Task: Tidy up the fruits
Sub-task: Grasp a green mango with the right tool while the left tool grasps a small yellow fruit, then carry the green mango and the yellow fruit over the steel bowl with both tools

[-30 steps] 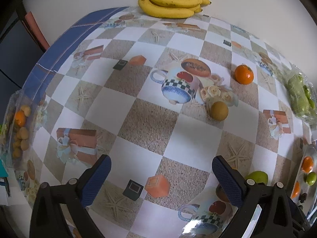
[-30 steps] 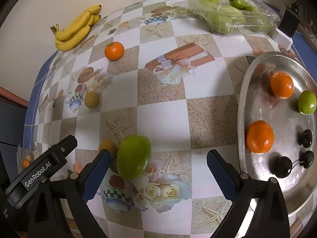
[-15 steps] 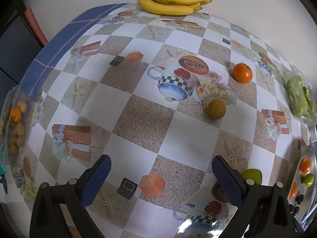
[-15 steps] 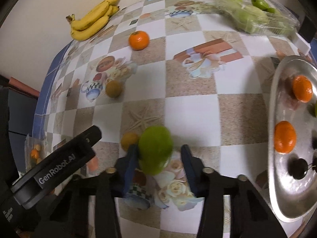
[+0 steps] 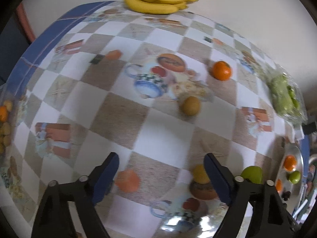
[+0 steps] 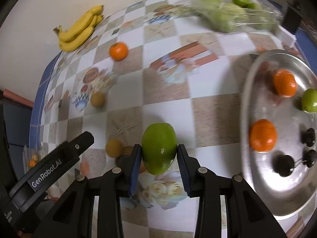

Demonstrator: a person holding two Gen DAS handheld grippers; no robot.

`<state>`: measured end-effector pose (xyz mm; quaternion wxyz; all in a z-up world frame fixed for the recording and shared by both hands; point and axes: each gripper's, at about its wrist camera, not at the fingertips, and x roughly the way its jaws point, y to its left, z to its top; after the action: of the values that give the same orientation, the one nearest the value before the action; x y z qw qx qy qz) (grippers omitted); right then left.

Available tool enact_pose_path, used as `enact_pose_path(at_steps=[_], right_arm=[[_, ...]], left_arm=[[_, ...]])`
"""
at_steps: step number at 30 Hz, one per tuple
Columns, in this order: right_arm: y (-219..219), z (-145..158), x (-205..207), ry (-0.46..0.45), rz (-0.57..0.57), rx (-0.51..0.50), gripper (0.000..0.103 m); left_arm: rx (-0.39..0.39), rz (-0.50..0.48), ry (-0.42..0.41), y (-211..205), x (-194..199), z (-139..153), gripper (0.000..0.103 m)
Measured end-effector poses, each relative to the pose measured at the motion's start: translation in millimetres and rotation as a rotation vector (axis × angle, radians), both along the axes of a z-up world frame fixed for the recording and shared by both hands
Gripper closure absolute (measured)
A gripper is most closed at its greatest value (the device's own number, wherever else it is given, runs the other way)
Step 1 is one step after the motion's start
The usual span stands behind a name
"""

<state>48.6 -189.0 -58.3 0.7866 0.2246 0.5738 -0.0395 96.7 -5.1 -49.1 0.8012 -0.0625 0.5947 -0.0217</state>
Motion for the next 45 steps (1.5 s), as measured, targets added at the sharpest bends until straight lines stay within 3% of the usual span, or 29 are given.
enact_pose_path(at_steps=[5, 10, 17, 22, 28, 34, 45], right_arm=[[-15, 10, -5, -0.031, -0.043, 0.015, 0.065], [-24, 20, -10, -0.065, -0.069, 0.012, 0.065], [-26, 23, -10, -0.075, -0.077, 0.016, 0.065], [-27, 23, -12, -0.079, -0.080, 0.023, 0.065], [-31, 25, -14, -0.087, -0.091, 0.034, 0.065], [-41, 35, -19, -0.112, -0.112, 0.029, 0.065], [-108, 33, -47, -0.052, -0.285, -0.086, 0.065]], left_arm=[[-0.048, -0.072, 0.001, -18, 0, 1, 0.031], [-0.056, -0.111, 0.014, -31, 1, -2, 0.055], [-0.050, -0.128, 0.033, -38, 1, -11, 0.065], [-0.067, -0.145, 0.039, -43, 1, -12, 0.079], [-0.073, -0.144, 0.024, -41, 1, -7, 0.079], [-0.095, -0.175, -0.050, -51, -4, 16, 0.079], [-0.062, -0.411, -0.155, -125, -39, 47, 0.079]])
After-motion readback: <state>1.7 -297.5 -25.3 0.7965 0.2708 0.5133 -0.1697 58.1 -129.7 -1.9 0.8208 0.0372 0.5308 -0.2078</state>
